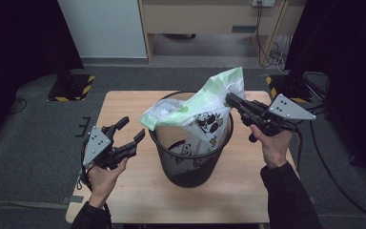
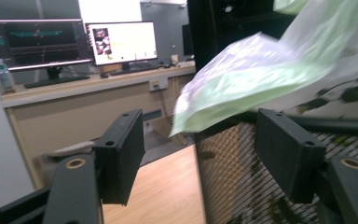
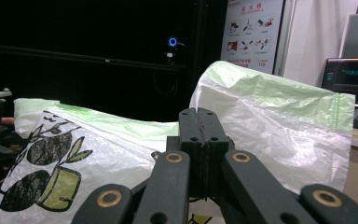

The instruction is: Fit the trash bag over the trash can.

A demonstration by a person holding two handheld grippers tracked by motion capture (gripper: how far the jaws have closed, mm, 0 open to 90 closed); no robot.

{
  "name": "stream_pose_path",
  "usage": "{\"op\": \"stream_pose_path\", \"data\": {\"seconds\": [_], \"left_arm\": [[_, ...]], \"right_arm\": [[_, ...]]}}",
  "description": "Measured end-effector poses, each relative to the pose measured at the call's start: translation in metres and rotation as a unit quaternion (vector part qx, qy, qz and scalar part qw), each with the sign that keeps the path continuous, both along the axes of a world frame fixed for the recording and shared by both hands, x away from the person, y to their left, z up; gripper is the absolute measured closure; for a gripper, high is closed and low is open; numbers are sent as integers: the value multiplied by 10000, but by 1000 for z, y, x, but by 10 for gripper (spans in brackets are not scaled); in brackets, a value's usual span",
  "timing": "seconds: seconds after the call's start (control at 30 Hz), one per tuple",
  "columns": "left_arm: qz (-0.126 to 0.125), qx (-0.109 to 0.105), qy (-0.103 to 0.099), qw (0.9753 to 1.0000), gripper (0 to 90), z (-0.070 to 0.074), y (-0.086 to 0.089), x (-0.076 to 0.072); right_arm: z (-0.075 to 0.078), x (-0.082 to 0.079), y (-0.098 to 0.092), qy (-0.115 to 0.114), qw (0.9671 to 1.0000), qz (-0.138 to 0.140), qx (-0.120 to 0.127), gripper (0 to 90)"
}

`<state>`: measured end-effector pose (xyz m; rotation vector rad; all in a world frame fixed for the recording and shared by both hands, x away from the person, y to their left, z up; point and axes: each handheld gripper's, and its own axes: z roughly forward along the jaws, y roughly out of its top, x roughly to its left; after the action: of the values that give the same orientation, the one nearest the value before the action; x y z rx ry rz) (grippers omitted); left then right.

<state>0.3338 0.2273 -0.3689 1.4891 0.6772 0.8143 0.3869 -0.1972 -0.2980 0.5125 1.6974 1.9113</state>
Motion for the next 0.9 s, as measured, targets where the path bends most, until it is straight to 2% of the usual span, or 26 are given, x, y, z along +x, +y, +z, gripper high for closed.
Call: {"op": "stream_pose_path", "data": {"seconds": [0.07, 0.13, 0.27, 0.37, 0.43, 0.47, 0.5, 0.53, 0.57, 0.6, 0.63, 0.67, 0.7, 0.77, 0.9], "left_arm": [[49, 44, 16, 10000, 324, -3, 2, 5], [103, 213, -18, 9997, 321, -7, 3, 12], [62, 235, -51, 9997, 314, -8, 2, 19], [-17, 320, -175, 9993, 330, -6, -2, 24], [-97, 267, -226, 9993, 358, -4, -4, 26], [-169, 225, -252, 9993, 399, -3, -5, 26], [-309, 161, -286, 9990, 515, -1, -6, 26], [-309, 161, -286, 9990, 568, -1, -6, 26], [-375, 167, -284, 9988, 568, 0, -7, 25], [-436, 154, -252, 9986, 710, 1, -8, 24], [-484, 122, -232, 9985, 761, 2, -8, 23], [-502, 129, -221, 9984, 761, 2, -8, 21], [-585, 109, -183, 9981, 874, 4, -7, 17], [-615, 98, -161, 9979, 897, 5, -6, 14], [-619, 233, 11, 9978, 900, 6, -4, 2]], "right_arm": [[0, 1, 1, 10, 10000, 3, -20, 900], [0, 1, 1, 12, 10000, 7, -15, 900], [0, 1, 2, 5, 10000, 5, 4, 900], [-1, 3, 3, 13, 10000, 14, 34, 900], [-1, 4, 5, 18, 10000, 22, 43, 900], [-1, 4, 6, 20, 10000, 29, 55, 900], [-2, 4, 7, 23, 10000, 24, 62, 900], [-2, 4, 7, 23, 10000, 24, 62, 900], [-2, 4, 7, 26, 10000, 29, 67, 900], [-2, 4, 8, 32, 10000, 35, 74, 900], [-2, 4, 8, 36, 10000, 39, 70, 900], [-2, 4, 8, 36, 10000, 39, 70, 900], [-2, 3, 7, 30, 10000, 36, 58, 900], [-2, 3, 7, 33, 10000, 36, 51, 900], [-1, -2, 2, -4, 10000, 33, 45, 900]]}}
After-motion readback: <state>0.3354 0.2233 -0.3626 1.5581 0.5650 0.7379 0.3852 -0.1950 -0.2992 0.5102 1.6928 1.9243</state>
